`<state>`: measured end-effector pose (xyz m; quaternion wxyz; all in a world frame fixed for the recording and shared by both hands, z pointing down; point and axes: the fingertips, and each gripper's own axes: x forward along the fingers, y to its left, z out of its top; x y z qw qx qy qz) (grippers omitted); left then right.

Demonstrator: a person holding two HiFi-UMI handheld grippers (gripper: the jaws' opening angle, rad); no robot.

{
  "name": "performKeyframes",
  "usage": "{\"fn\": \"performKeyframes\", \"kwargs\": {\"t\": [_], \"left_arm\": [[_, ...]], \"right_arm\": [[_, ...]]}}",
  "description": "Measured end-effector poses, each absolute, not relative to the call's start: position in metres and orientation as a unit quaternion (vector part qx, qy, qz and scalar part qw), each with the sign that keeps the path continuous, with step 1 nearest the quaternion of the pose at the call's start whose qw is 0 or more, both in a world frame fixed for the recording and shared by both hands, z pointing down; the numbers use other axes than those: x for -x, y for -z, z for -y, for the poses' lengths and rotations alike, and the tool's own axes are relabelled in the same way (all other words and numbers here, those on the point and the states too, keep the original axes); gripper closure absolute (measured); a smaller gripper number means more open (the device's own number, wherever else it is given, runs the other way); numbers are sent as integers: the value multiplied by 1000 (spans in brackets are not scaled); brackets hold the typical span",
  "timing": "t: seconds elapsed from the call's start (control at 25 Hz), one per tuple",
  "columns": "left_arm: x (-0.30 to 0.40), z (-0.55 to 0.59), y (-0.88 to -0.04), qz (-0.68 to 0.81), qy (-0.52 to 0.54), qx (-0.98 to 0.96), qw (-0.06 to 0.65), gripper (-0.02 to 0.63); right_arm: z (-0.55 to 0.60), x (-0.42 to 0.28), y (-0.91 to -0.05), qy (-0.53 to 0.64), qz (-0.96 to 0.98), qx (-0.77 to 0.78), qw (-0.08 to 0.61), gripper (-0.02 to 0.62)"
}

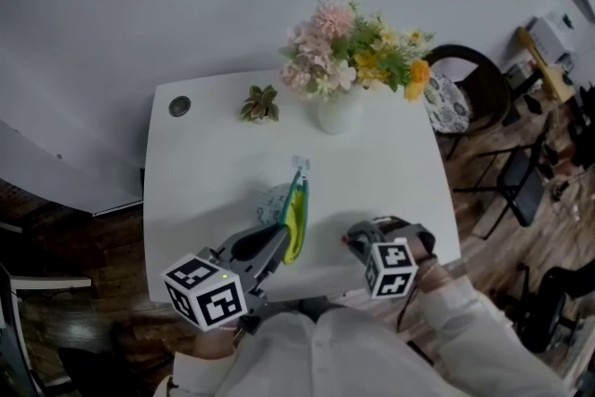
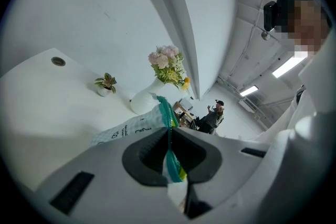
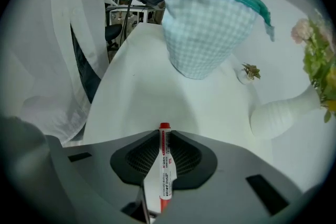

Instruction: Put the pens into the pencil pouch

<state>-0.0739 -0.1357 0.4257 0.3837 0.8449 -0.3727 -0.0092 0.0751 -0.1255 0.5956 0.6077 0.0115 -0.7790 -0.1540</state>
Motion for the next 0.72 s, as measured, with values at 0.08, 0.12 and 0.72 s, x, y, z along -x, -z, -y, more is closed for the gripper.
{"fn": "performKeyframes", "kwargs": {"t": [0.08, 0.12, 0.72], "left_arm": [[75, 136, -426, 374, 8, -845, 383, 581], [75, 136, -426, 375, 7, -844, 382, 581], [86, 134, -427, 392, 8, -838, 379, 581]], "right_arm": [[130, -71, -591, 164, 784, -25, 598, 529], [133, -66, -587, 166, 791, -33, 588, 529], [160, 0, -489, 91, 897, -203, 382, 529]]}}
